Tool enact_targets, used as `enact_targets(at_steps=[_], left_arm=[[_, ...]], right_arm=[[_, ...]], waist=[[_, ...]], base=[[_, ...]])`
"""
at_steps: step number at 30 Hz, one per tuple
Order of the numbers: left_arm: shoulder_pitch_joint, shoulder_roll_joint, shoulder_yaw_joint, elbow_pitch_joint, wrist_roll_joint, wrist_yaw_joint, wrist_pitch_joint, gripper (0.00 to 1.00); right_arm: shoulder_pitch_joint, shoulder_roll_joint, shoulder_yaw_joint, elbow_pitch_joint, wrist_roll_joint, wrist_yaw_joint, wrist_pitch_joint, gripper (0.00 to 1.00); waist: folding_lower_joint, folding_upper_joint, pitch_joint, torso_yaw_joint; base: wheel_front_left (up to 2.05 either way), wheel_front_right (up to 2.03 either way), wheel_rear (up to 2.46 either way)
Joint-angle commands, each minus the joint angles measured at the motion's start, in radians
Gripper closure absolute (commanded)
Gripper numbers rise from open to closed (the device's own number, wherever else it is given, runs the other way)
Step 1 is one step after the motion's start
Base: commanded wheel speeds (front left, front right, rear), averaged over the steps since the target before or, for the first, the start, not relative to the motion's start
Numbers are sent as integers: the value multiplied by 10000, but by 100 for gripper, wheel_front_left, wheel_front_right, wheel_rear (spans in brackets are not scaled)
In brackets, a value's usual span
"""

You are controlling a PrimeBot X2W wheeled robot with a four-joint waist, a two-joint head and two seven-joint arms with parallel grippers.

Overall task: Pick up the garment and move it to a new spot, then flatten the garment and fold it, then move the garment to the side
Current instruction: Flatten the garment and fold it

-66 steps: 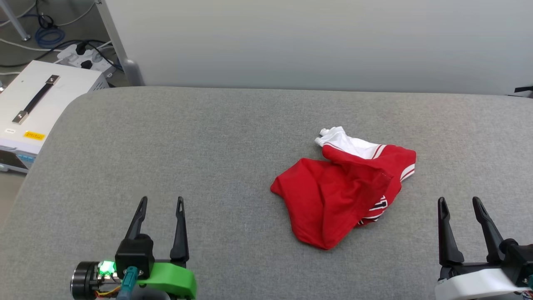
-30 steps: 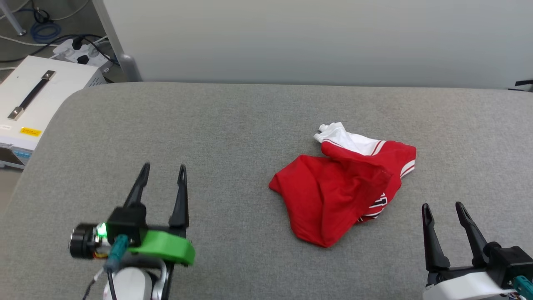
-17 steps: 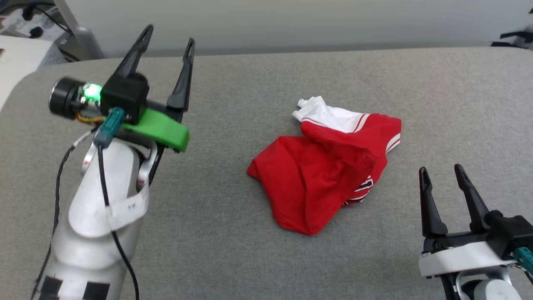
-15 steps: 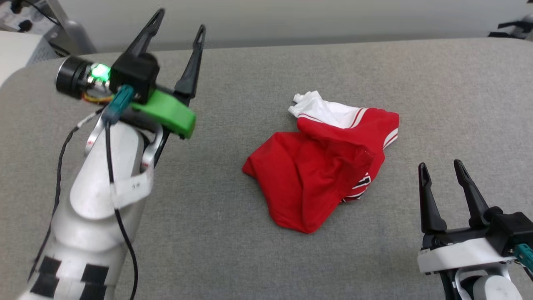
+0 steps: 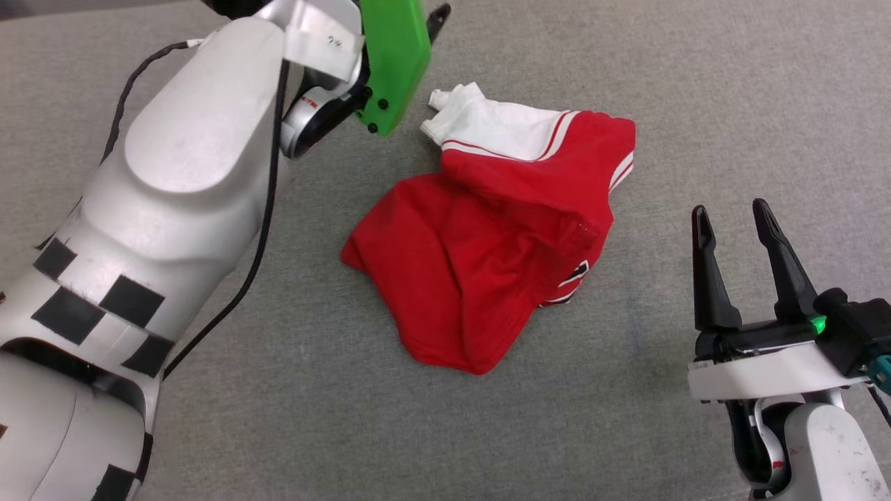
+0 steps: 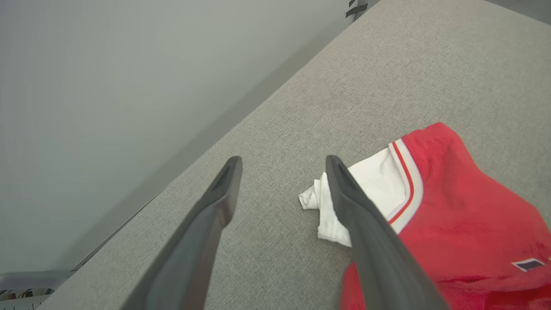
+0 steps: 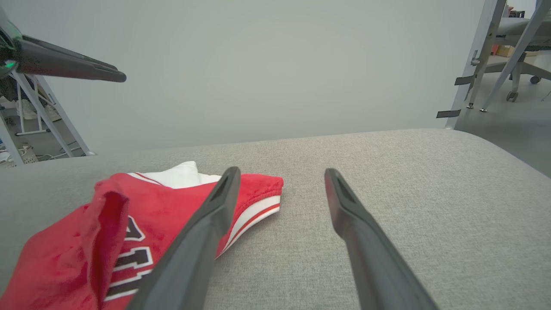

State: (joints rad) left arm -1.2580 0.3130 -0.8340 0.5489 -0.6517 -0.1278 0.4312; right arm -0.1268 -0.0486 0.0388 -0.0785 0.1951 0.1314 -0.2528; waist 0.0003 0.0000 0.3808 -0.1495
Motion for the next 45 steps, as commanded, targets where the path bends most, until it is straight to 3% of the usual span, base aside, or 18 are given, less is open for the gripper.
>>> enact_targets(at_steps=[1,7,13,21,24,26,27,34,37,38,42,43,45], left_arm=[[-361,-9,-338,59,-460,-27,499,0],[-1443,-96,-2151,292,-1744,-28,2367,0],[-2090,-49,-4052,502,-2110,-28,3383,0],[-1202,265,-4456,-9,-1084,-28,4875,0],[-869,491,-4459,-304,-1056,-28,4994,0],[-775,632,-4460,-542,-932,-28,4959,61],[-775,679,-4460,-685,-873,-28,4785,100],[-973,814,-4461,-1697,-458,-28,3026,100],[-1152,864,-4461,-1737,-652,-28,1467,100],[-1228,979,-4435,-1624,-850,-28,-133,100],[-879,1198,-4032,-1313,-1036,31,-1920,100],[-347,1546,-3735,-1273,-1132,341,-2826,100],[10,1852,-3565,-1295,-1204,602,-3244,100]], right_arm=[[-225,-16,56,-45,134,-7,-90,0],[-622,-16,249,-28,406,-7,-90,0],[-942,-16,352,-20,601,-7,-90,0],[-1136,-16,446,17,742,-7,-90,0],[-1171,-16,415,33,753,-7,-90,0],[-1189,-16,386,54,732,-7,-90,0],[-1189,-16,353,64,705,-7,-90,0],[-997,-16,155,142,393,-7,-90,0],[-791,-16,20,162,229,-7,-90,0],[-556,-16,-98,173,74,-7,-90,0],[-192,-16,-245,180,-146,-7,-90,0],[-33,-16,-314,159,-238,-7,-90,0],[43,-16,-339,160,-278,-7,-90,0]], waist=[[-3,0,771,-680],[-3,0,1365,-1054],[-3,0,1778,-1329],[-3,0,2092,-1512],[-3,0,2134,-1499],[-3,0,2126,-1469],[-3,0,2093,-1424],[-3,0,1418,-876],[-3,0,939,-515],[-3,0,482,-136],[-3,0,-80,441],[-3,0,-367,778],[-3,0,-508,926]], base=[[0,0,0],[0,0,0],[0,0,0],[0,0,0],[0,0,0],[0,0,0],[0,0,0],[0,0,0],[0,0,0],[0,0,0],[0,0,0],[0,0,0],[0,0,0]])
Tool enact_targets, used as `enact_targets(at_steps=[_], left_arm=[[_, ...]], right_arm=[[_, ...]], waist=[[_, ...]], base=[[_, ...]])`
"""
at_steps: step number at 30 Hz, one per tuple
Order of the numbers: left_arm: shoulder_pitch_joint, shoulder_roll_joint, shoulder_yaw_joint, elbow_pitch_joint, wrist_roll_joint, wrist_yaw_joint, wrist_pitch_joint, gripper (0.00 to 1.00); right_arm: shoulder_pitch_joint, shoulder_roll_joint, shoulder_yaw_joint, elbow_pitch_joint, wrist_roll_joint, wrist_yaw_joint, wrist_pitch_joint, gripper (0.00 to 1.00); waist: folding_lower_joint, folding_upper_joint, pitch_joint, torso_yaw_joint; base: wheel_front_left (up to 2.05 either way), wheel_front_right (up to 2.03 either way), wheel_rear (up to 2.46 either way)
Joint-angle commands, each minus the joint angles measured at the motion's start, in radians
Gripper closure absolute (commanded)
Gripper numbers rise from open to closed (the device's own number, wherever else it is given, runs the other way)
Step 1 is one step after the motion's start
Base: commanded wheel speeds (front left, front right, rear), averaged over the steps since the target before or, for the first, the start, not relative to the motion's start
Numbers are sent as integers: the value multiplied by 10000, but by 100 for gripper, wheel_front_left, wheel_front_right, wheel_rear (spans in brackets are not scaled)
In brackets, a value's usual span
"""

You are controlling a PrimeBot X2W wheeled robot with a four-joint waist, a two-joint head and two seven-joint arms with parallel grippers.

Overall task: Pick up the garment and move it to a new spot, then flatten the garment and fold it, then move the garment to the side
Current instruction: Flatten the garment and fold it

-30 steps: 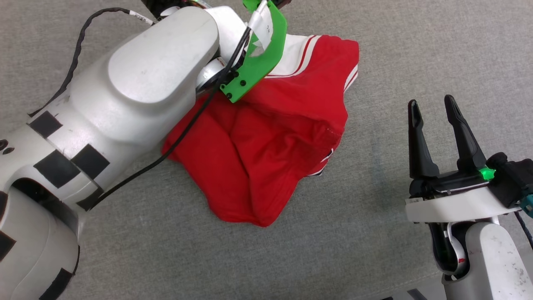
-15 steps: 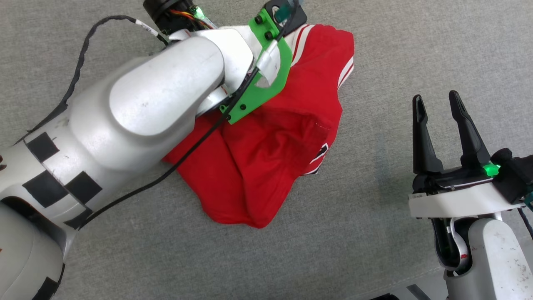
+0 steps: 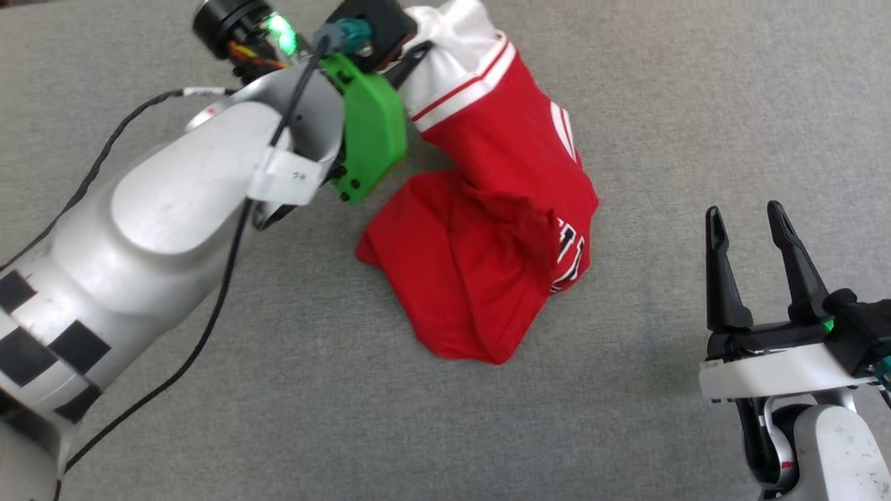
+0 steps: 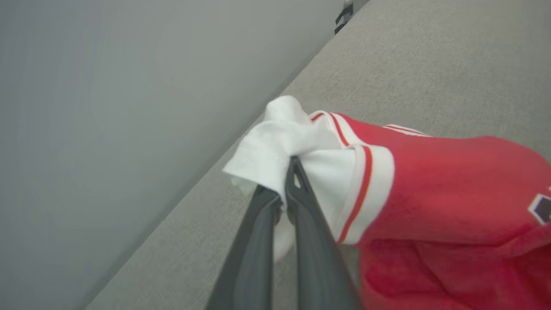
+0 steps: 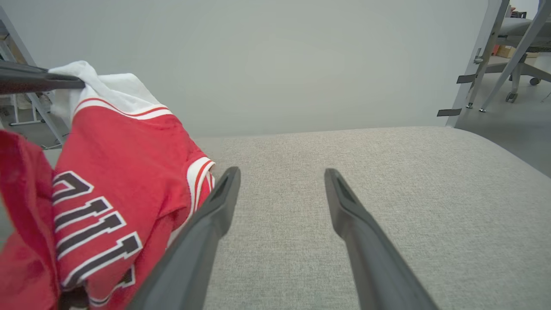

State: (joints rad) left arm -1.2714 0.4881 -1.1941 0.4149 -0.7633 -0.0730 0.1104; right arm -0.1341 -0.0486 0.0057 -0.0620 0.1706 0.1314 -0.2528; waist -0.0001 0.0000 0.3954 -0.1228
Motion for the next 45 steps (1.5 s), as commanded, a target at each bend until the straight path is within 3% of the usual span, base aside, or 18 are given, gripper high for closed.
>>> enact_targets(at_steps=[1,8,13,21,25,26,28,33,39,41,45], left_arm=[[392,331,168,20,-154,256,-297,100],[3113,2129,1178,-251,-1344,1780,-1975,100],[4736,2732,1501,-388,-2163,2401,-2548,100],[6582,2777,1569,485,-3225,2524,-2880,100],[6894,2399,1484,1212,-3411,2376,-2946,100],[6906,2318,1461,1373,-3400,2329,-2984,96],[6887,2070,1479,1695,-3317,2333,-3199,0],[6776,1671,2078,1875,-2575,2790,-3698,0],[7868,1310,4628,-358,184,4135,-3717,0],[9148,816,6041,-1827,1656,4570,-3719,0],[10210,117,7156,-3012,3002,4812,-3719,0]], right_arm=[[159,-16,-13,-4,-61,-7,-90,0],[545,-16,-108,-41,-130,-7,-90,0],[738,-16,-201,-32,-181,-7,-90,0],[876,-16,-207,-10,-293,-7,-90,0],[927,-16,-235,16,-358,-7,-90,0],[963,-16,-242,32,-377,-7,-90,0],[1035,-16,-266,38,-402,-7,-90,0],[1142,-16,-443,-161,-476,-7,-90,0],[788,-154,-728,-881,-714,-7,-90,0],[161,-680,-576,-1393,-818,-7,-90,0],[-687,-1379,-89,-1595,-615,-7,-90,0]], waist=[[1,0,-735,735],[1,0,-1118,1069],[1,0,-1243,1176],[1,0,-1333,1210],[1,0,-1406,1231],[1,0,-1469,1253],[1,0,-1585,1302],[1,0,-1975,1467],[1,0,-2294,1789],[1,0,-2341,1971],[1,0,-2286,2169]], base=[[0,0,0],[0,0,0],[0,0,0],[0,0,0],[0,0,0],[0,0,0],[0,0,0],[0,0,0],[0,0,0],[0,0,0],[0,0,0]])
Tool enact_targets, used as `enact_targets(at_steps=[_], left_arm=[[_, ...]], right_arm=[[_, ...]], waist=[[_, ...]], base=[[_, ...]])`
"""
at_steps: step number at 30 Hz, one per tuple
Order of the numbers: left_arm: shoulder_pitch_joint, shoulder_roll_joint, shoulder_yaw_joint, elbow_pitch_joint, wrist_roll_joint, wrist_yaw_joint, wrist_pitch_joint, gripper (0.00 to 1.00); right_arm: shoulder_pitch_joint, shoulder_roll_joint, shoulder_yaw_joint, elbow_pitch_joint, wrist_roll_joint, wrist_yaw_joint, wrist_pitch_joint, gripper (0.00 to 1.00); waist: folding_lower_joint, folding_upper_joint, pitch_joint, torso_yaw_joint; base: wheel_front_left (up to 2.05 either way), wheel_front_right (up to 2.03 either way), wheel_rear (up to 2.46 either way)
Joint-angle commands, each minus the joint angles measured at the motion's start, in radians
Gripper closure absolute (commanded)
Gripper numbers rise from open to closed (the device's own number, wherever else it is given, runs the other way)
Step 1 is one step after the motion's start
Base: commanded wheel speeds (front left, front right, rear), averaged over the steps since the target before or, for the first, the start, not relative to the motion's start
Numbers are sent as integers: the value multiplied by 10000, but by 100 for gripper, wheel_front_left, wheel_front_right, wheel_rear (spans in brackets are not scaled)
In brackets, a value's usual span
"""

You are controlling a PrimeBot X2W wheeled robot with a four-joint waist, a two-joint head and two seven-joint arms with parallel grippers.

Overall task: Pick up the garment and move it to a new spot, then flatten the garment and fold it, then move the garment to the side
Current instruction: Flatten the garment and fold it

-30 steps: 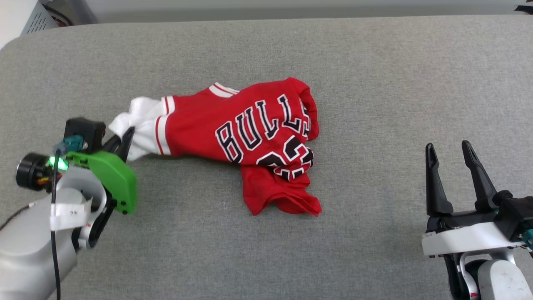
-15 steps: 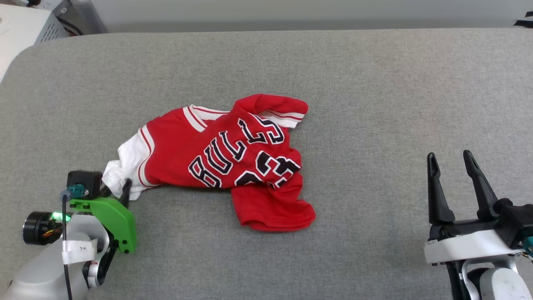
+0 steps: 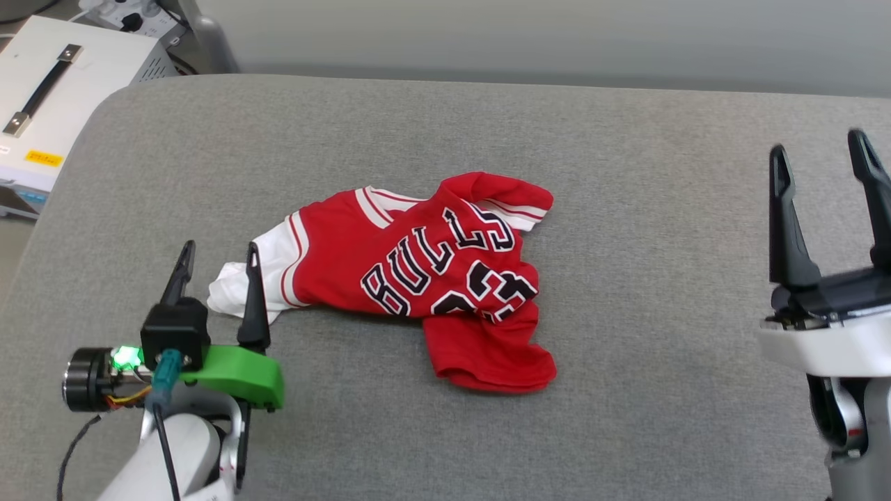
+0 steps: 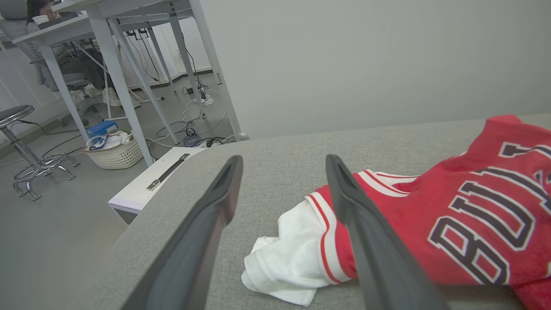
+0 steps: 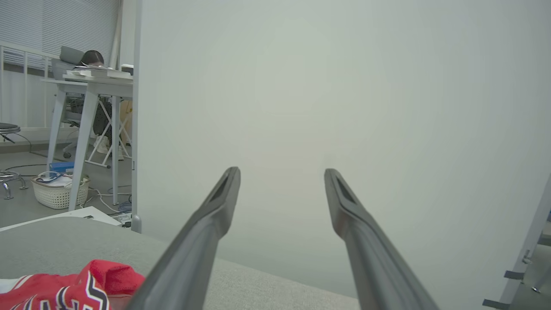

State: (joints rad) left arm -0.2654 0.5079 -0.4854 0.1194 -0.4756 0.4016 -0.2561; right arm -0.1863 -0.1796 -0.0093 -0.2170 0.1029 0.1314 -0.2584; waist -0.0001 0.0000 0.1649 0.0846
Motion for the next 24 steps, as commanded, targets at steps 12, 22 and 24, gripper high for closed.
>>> enact_targets(at_steps=[12,22,24], left_arm=[[1653,-1945,2158,-1055,2240,-534,-56,0],[1649,-3105,3118,-1278,3283,-1399,-56,0],[1548,-3291,3250,-1281,3411,-1584,-56,0]], right_arm=[[-2949,-2916,4494,1178,2429,-7,612,0],[-6052,-4904,9793,1633,5317,-7,4625,0],[-6548,-5046,10631,1695,5835,-7,5520,0]], waist=[[1,0,268,528],[1,0,974,906],[1,0,1157,989]], base=[[0,0,0],[0,0,0],[0,0,0]])
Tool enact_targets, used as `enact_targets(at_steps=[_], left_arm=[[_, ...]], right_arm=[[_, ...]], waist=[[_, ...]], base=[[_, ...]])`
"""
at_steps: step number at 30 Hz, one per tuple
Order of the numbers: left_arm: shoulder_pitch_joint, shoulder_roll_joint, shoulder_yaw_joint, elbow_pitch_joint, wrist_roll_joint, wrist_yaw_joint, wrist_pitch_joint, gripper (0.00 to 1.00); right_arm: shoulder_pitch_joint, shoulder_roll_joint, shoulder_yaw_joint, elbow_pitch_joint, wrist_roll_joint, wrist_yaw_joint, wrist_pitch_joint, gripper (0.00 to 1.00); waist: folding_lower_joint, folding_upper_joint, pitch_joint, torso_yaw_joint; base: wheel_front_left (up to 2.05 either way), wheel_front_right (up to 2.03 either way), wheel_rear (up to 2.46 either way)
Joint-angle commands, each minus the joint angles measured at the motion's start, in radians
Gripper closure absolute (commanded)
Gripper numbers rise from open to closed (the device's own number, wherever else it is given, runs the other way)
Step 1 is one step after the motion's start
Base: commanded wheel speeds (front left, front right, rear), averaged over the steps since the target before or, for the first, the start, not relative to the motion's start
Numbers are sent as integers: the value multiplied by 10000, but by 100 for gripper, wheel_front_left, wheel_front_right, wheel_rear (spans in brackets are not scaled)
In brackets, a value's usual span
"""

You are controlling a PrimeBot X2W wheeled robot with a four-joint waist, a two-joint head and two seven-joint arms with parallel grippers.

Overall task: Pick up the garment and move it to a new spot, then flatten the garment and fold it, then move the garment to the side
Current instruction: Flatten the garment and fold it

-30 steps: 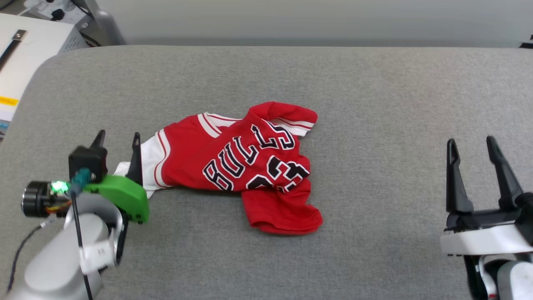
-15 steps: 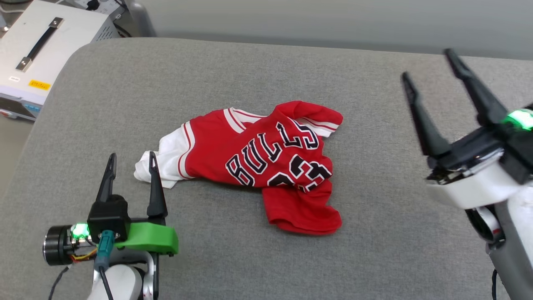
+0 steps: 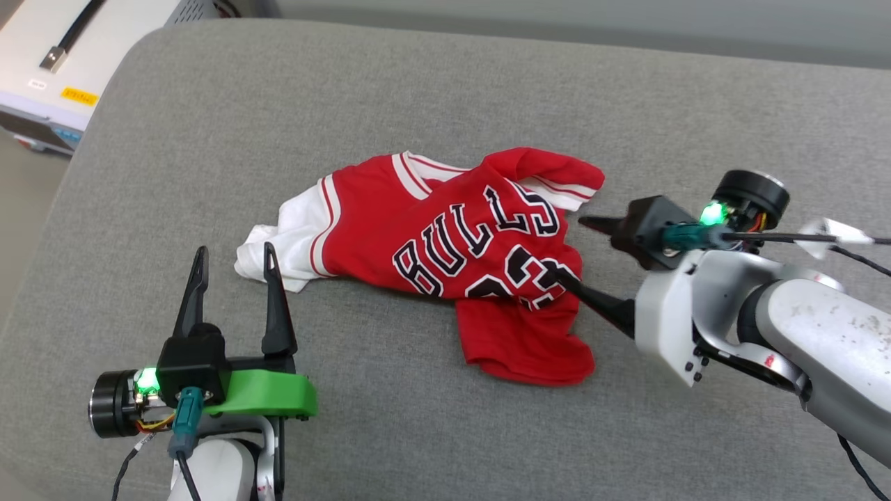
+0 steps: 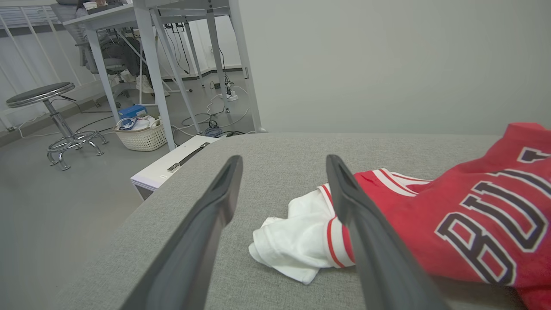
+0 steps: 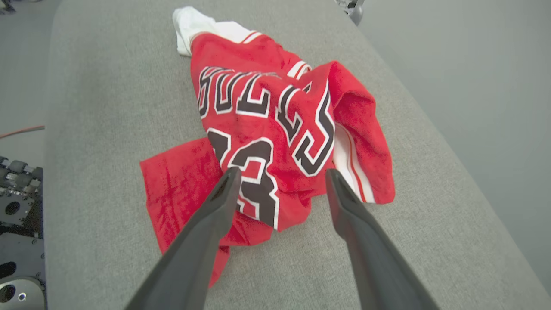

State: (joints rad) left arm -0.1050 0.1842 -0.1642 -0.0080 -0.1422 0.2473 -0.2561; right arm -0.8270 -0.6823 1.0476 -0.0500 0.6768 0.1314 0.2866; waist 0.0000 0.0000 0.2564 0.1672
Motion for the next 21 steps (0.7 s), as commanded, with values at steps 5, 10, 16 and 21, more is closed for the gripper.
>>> enact_targets(at_steps=[5,10,16,21], left_arm=[[-322,-533,235,-98,375,-410,-56,0],[-627,-905,353,-175,566,-674,-57,0],[-891,-1160,427,-151,661,-877,-57,0],[-932,-1261,465,-54,711,-937,-57,0]], right_arm=[[-1243,-97,1563,217,824,-7,1494,0],[-1921,208,2215,782,1036,-7,2159,0],[-1231,684,2320,1154,555,-7,3311,0],[-607,679,2324,1369,245,-7,3702,0]], waist=[[0,0,714,416],[0,0,1235,699],[0,0,1622,958],[0,0,1659,976]], base=[[0,0,0],[0,0,0],[0,0,0],[0,0,0]])
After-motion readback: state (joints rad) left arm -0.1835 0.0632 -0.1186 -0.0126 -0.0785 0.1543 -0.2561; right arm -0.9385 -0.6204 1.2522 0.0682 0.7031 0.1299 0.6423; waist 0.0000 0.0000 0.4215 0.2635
